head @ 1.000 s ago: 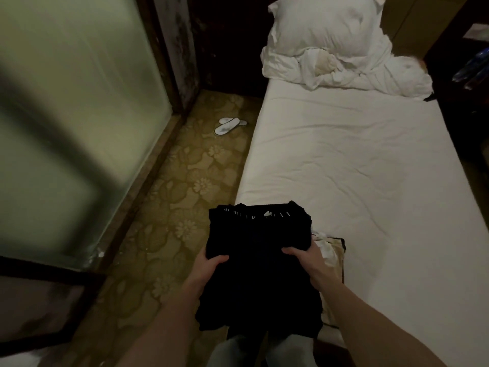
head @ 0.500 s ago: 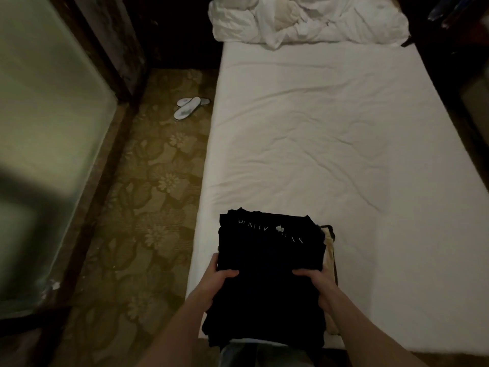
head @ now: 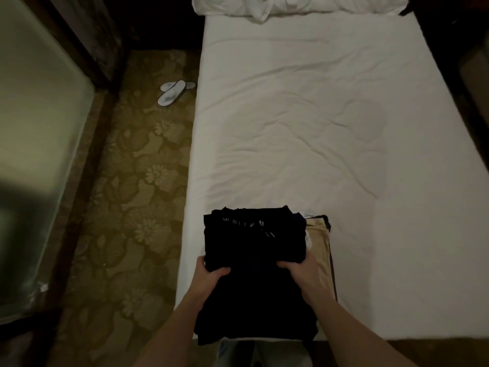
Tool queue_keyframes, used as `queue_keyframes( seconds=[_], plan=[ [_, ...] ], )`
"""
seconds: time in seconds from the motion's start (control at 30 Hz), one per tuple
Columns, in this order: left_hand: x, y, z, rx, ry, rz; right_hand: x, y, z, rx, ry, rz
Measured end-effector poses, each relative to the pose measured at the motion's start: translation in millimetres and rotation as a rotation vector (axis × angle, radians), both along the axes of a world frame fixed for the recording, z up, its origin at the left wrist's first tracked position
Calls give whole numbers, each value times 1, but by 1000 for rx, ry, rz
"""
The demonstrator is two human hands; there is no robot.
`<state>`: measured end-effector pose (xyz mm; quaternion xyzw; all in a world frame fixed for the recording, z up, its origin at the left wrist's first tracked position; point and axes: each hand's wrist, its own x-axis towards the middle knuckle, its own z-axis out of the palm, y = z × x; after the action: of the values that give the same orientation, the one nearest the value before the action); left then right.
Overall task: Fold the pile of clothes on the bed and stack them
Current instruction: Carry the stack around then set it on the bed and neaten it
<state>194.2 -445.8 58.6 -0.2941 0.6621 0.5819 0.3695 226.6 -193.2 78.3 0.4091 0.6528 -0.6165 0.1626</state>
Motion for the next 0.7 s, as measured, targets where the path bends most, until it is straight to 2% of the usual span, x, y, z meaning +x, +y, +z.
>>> queue_keyframes(
  seconds=[0.23,0.37,0.7],
  plan=[
    [13,-31,54,40,-116,32,-13,-7,46,-111,-22,132],
    [26,-59,93,114,-90,173,-29,-29,89,-153,-4,140],
    [62,-120,162,91,56,424,-59,-96,147,-179,13,315]
  ],
)
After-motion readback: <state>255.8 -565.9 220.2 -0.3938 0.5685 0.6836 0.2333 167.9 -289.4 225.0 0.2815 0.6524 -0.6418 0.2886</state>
